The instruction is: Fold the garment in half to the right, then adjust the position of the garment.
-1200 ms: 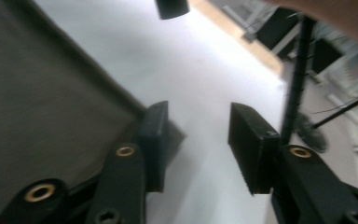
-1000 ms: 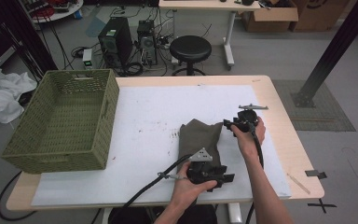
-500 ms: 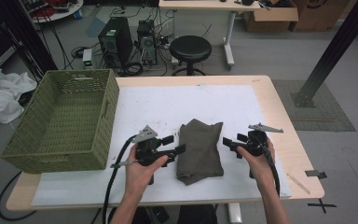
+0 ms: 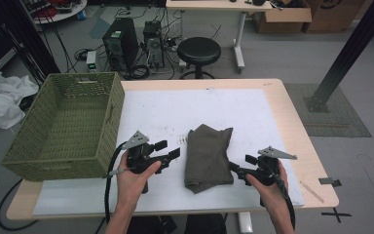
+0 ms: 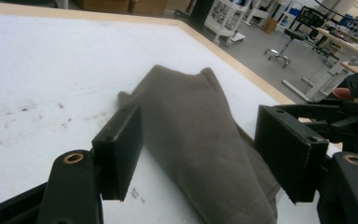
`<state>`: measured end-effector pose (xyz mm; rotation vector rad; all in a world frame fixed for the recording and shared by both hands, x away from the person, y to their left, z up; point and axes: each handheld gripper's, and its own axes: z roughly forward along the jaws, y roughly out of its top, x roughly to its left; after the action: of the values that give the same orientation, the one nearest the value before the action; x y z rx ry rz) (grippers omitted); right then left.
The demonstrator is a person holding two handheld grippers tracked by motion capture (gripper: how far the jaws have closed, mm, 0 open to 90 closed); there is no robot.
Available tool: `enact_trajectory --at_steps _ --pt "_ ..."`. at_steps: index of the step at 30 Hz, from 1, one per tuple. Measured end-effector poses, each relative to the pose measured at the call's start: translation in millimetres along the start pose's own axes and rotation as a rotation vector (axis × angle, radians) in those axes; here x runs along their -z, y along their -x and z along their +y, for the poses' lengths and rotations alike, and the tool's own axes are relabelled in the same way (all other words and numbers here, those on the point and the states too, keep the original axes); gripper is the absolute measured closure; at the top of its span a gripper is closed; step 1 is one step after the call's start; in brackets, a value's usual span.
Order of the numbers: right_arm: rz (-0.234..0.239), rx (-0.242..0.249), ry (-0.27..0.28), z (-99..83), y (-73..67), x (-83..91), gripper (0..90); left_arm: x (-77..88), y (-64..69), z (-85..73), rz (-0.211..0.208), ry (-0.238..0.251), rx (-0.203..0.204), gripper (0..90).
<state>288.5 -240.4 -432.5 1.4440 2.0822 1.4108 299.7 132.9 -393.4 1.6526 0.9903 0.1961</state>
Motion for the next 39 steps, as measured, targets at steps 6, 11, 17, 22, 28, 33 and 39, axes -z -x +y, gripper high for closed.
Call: enact_trajectory --at_steps 6,11,17,22,28,33,39 --pt "0.001 0.000 -0.005 -6.5 -2.8 -1.3 21.2 2.2 -6.5 -4.5 0.009 -0.011 0.009 33.7" --pt "-0.008 -0.016 -0.017 -14.2 -3.4 -0.7 22.0 -1.3 -9.9 -4.2 0.012 -0.026 0.010 34.0" --pt "-0.007 -0.021 -0.022 -19.6 -6.3 3.6 22.6 -16.6 -18.5 7.4 0.027 -0.045 0.021 35.6" --pt "-0.002 -0.022 -0.028 -21.0 -9.3 5.9 26.5 -35.8 -34.5 21.7 0.044 -0.053 0.040 37.4" --pt "-0.010 -0.029 -0.057 -19.2 -17.6 -2.5 28.5 -65.2 -58.9 31.3 0.080 -0.087 0.068 42.1" --pt "-0.041 -0.021 -0.097 -17.3 -24.5 -10.4 35.1 -110.7 -66.5 39.6 0.056 -0.163 0.078 44.7" --pt "-0.081 0.030 -0.145 -20.8 -31.8 -16.3 41.5 -145.4 -65.7 35.9 0.062 -0.253 0.083 48.5"
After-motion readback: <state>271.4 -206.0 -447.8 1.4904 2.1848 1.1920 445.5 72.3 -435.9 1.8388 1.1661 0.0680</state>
